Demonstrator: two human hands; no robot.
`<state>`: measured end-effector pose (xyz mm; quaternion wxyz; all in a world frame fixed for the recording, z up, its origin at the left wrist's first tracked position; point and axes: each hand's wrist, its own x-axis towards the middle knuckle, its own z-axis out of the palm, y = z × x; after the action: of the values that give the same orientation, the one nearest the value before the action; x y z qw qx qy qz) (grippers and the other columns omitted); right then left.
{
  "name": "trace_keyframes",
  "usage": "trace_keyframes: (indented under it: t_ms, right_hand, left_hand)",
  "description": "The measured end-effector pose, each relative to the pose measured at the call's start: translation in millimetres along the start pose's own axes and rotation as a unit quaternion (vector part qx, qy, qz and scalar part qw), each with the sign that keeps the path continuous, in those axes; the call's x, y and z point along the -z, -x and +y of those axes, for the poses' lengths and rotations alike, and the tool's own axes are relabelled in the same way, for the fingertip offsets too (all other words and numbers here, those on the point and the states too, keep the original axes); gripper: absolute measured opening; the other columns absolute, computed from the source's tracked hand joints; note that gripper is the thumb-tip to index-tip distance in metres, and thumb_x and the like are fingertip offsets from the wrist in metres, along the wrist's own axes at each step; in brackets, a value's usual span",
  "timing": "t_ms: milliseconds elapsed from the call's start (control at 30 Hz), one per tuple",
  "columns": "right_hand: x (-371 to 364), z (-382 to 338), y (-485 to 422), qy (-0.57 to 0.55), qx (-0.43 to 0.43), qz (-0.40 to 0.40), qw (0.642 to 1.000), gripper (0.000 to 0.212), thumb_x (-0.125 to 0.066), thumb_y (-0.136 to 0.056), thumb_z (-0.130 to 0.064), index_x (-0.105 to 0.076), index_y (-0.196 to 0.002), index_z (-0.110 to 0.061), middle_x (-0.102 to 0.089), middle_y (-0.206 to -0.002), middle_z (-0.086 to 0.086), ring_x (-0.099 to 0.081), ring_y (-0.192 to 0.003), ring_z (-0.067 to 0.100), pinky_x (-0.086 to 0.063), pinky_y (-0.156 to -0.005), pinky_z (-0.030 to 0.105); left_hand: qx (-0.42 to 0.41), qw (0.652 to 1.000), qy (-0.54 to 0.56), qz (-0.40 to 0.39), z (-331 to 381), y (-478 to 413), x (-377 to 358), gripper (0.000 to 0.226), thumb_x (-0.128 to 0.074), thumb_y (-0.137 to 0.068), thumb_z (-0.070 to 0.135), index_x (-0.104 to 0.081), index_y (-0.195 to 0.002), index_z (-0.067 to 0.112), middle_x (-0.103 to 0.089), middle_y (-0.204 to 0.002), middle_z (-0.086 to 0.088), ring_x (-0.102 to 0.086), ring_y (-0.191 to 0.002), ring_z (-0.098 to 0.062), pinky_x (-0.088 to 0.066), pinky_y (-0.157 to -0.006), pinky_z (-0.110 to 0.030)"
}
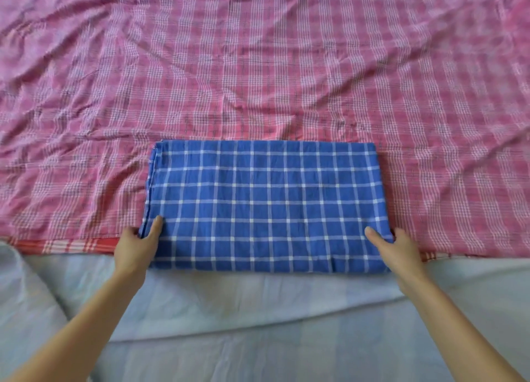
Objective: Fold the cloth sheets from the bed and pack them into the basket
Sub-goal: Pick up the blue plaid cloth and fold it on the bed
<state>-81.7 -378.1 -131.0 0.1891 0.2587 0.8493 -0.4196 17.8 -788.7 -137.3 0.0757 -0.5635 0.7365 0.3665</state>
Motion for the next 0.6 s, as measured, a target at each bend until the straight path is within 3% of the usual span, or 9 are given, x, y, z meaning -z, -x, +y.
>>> trace_keyframes:
  t_ms: [100, 167, 233, 400, 533, 600]
  right_hand:
    - [8.2, -2.8, 16.4, -0.071, 0.000, -0.023, 0.997, 0.008, -0.069, -0.084, -0.014, -0.065, -0.089, -0.011, -0.067, -0.090, 0.002, -0.062, -0.084, 0.019, -0.045, -0.081, 0.034]
    - [17.4, 0.6, 28.1, -0.099, -0.011, -0.036, 0.994, 0.012, -0.069, -0.083, -0.007, -0.065, -0.094, -0.011, -0.066, -0.090, -0.002, -0.061, -0.082, 0.011, -0.043, -0.082, 0.032]
    - [27.8, 14.6, 48.8, -0.097, -0.043, -0.063, 0.992, 0.018, -0.070, -0.081, -0.003, -0.066, -0.097, -0.009, -0.068, -0.090, 0.001, -0.064, -0.083, 0.016, -0.047, -0.081, 0.033]
    - [40.1, 79.6, 134.3, -0.064, -0.167, -0.136, 0.974, 0.013, -0.070, -0.076, 0.006, -0.068, -0.083, -0.006, -0.070, -0.064, 0.000, -0.067, -0.060, 0.017, -0.051, -0.058, 0.027]
    - [31.3, 134.4, 186.4, -0.054, -0.229, -0.136, 0.962, 0.019, -0.071, -0.074, 0.008, -0.068, -0.092, 0.002, -0.072, -0.073, 0.010, -0.068, -0.073, 0.027, -0.055, -0.075, 0.041]
    - [25.7, 148.5, 198.9, -0.054, -0.230, -0.146, 0.961, 0.028, -0.071, -0.075, 0.007, -0.066, -0.103, 0.004, -0.072, -0.087, 0.014, -0.068, -0.084, 0.031, -0.052, -0.086, 0.048]
  left_hand:
    - [-0.033, 0.998, 0.045, 0.014, 9.6, 12.9, 5.4, 0.042, -0.065, -0.086, 0.038, -0.059, -0.101, -0.001, -0.062, -0.099, -0.016, -0.056, -0.084, -0.030, -0.047, -0.073, -0.041]
    - [-0.070, 0.996, 0.058, 0.017, 15.0, 22.7, 17.2, 0.033, -0.064, -0.088, 0.033, -0.060, -0.097, 0.002, -0.060, -0.092, -0.012, -0.054, -0.082, -0.026, -0.043, -0.071, -0.038]
    - [-0.086, 0.995, 0.042, 0.002, 4.6, 33.3, 35.2, 0.033, -0.065, -0.087, 0.034, -0.062, -0.097, 0.002, -0.062, -0.090, -0.012, -0.056, -0.080, -0.027, -0.043, -0.070, -0.037]
    - [-0.049, 0.995, -0.078, -0.047, -79.3, 79.9, 78.5, 0.037, -0.065, -0.087, 0.033, -0.063, -0.083, -0.003, -0.064, -0.077, -0.020, -0.055, -0.066, -0.030, -0.042, -0.058, -0.036]
    - [-0.046, 0.988, -0.149, -0.022, -145.3, 120.8, 91.9, 0.034, -0.062, -0.089, 0.031, -0.056, -0.083, -0.002, -0.054, -0.068, -0.011, -0.048, -0.060, -0.025, -0.034, -0.050, -0.036]
    - [-0.051, 0.976, -0.209, 0.027, -167.6, 131.0, 90.9, 0.036, -0.065, -0.087, 0.031, -0.054, -0.091, -0.003, -0.058, -0.077, -0.018, -0.052, -0.067, -0.033, -0.040, -0.055, -0.040]
